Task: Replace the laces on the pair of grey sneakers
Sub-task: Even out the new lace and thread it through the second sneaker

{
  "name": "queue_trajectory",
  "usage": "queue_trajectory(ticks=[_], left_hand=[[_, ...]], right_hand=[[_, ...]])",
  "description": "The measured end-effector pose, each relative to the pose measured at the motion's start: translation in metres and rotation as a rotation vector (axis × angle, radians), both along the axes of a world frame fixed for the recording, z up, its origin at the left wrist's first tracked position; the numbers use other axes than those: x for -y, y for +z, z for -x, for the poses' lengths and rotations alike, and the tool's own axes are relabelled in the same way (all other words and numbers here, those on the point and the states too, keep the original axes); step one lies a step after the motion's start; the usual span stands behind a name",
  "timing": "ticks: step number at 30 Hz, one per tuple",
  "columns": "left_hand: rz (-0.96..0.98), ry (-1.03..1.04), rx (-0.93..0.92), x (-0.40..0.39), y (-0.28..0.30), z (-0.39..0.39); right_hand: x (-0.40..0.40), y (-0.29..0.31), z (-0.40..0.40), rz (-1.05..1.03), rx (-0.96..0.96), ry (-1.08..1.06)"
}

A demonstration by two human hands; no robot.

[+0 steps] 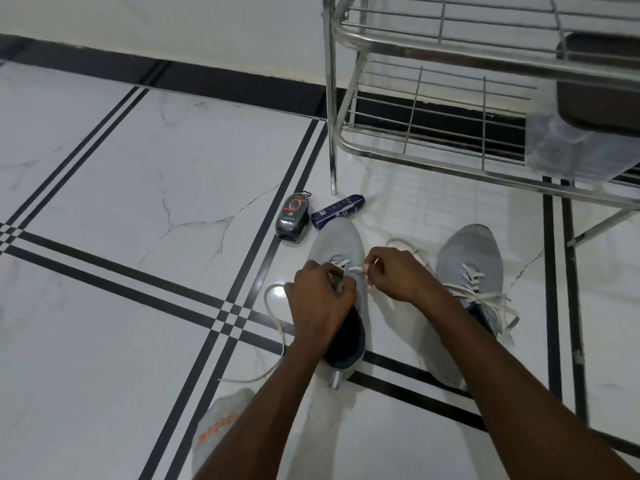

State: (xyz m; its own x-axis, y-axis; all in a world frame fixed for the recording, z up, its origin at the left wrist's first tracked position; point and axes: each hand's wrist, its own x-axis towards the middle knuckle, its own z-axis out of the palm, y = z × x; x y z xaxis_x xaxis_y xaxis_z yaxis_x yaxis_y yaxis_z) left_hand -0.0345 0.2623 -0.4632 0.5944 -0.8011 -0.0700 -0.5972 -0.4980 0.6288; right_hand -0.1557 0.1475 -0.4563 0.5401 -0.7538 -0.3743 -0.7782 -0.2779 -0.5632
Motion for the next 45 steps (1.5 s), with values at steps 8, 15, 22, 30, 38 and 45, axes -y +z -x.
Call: queue_trajectory(ticks=[8, 15, 22, 30, 38, 45], left_hand=[[0.175, -0.319, -0.28, 0.035, 0.007, -0.026], [0.198, -0.401, -0.272, 0.049, 0.006, -0.048], [0.083, 0.006, -0.041, 0.063, 0.027, -0.075], [0.135, -0.517, -0.146, 0.066, 0.034, -0.067], [0.164, -0.529, -0.154, 0.065, 0.029, -0.067], [0.193, -0.227, -0.039, 0.06, 0.013, -0.085]], right_hand=[[0.016, 0.052, -0.001, -0.34, 0.469, -0.274], [0.02, 0.052, 0.005, -0.337, 0.434, -0.288], [0.024, 0.059, 0.001, -0.323, 0.439, -0.269], [0.023, 0.059, -0.004, -0.344, 0.441, -0.275], [0.025, 0.056, 0.001, -0.369, 0.473, -0.319], [0.022, 0.052, 0.001, -0.379, 0.462, -0.302]])
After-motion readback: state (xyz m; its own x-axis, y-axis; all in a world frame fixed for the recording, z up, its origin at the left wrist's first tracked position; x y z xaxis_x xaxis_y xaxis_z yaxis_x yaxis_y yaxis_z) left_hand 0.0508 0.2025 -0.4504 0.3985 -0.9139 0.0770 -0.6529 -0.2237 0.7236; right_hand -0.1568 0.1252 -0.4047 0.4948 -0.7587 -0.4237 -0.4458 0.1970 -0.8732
